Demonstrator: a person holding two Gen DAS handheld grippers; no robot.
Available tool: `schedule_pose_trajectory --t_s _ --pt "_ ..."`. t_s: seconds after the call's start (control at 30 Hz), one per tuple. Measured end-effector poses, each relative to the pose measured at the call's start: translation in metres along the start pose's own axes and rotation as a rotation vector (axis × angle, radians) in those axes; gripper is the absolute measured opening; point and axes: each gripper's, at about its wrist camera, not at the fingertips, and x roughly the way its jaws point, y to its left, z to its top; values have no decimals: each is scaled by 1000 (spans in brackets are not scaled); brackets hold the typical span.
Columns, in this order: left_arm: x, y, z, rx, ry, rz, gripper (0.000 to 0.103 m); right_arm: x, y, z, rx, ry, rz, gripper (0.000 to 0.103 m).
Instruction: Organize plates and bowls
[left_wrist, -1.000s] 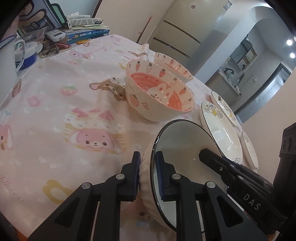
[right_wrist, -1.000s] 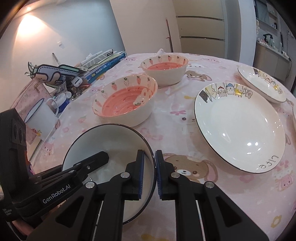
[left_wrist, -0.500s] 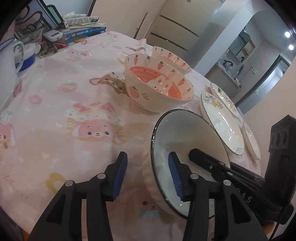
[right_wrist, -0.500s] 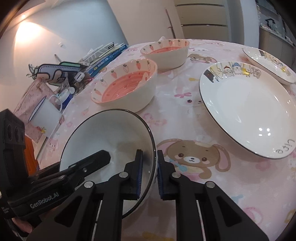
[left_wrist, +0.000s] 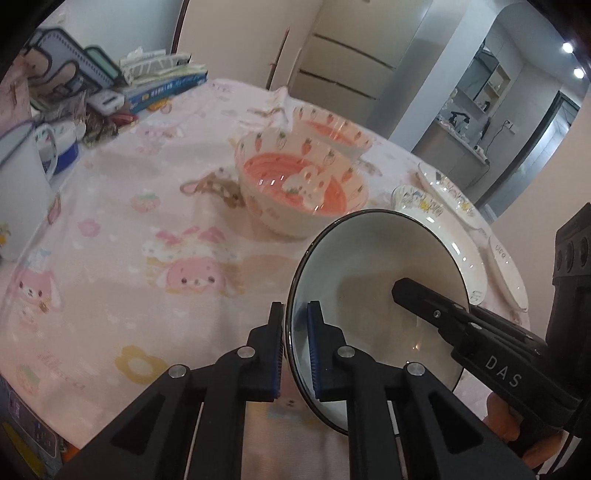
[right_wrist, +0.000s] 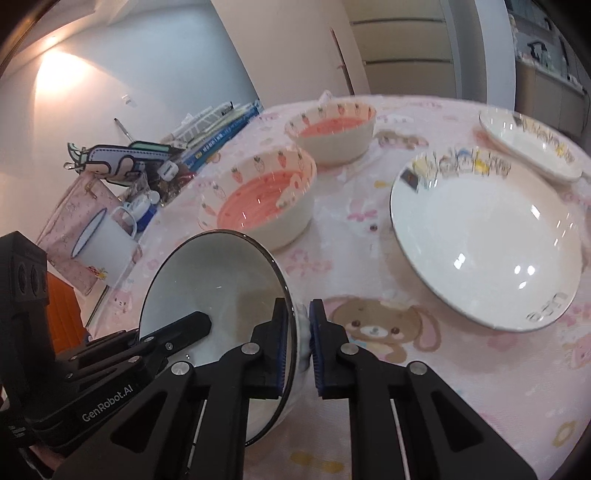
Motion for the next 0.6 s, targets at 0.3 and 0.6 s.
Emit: schedule_pose_trajectory --t_s 0.3,0.6 --pt "-34 -23 54 69 -153 46 13 -27 11 57 -64 -103 -13 12" --pt "-36 -14 106 79 -202 92 14 -18 28 114 -100 -134 1 13"
